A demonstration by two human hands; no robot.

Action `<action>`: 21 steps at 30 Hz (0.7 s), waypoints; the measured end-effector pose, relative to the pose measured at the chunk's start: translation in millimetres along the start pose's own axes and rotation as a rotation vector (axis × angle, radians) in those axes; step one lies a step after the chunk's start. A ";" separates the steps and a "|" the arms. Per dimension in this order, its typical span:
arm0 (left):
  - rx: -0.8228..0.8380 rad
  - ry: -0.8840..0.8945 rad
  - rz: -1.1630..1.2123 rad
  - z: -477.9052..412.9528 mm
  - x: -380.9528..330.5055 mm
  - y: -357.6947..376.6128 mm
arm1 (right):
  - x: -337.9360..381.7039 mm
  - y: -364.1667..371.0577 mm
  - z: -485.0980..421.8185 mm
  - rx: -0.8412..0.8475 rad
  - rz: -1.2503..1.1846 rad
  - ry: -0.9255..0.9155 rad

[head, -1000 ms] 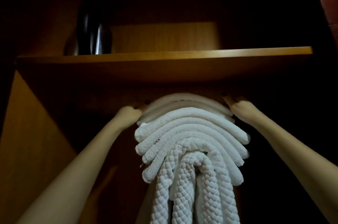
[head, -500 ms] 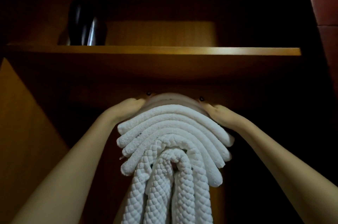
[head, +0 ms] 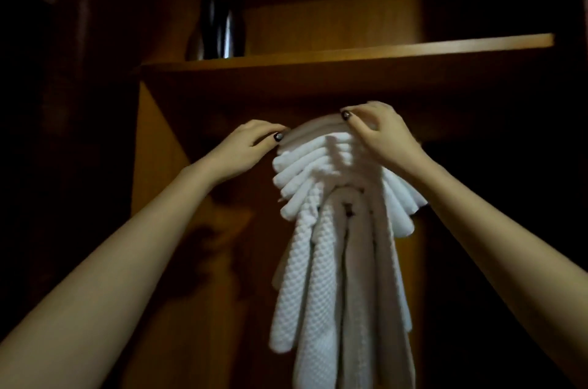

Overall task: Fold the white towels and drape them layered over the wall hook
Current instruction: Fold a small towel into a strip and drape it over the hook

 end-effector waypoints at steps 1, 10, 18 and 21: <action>0.003 -0.018 0.003 14.9 1.2 -5.0 | 17.9 13.1 8.2 0.024 0.005 -0.018; -0.012 -0.171 -0.121 230.8 4.7 -42.4 | 116.2 163.6 163.1 0.276 -0.138 0.137; 0.116 -0.448 -0.233 493.0 -3.7 -63.1 | 204.9 298.9 374.8 0.632 -0.170 0.259; 0.198 -0.559 -0.291 585.2 -4.2 -75.7 | 244.6 335.9 448.6 0.755 -0.167 0.263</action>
Point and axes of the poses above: each hand's wrist, its own z-axis away from the middle knuckle, its own y-axis out of the palm, x = y × z, the point moved 10 cm from there along -z, towards the middle knuckle, and after that the axes turned 10 degrees about y, right-handed, at the moved point
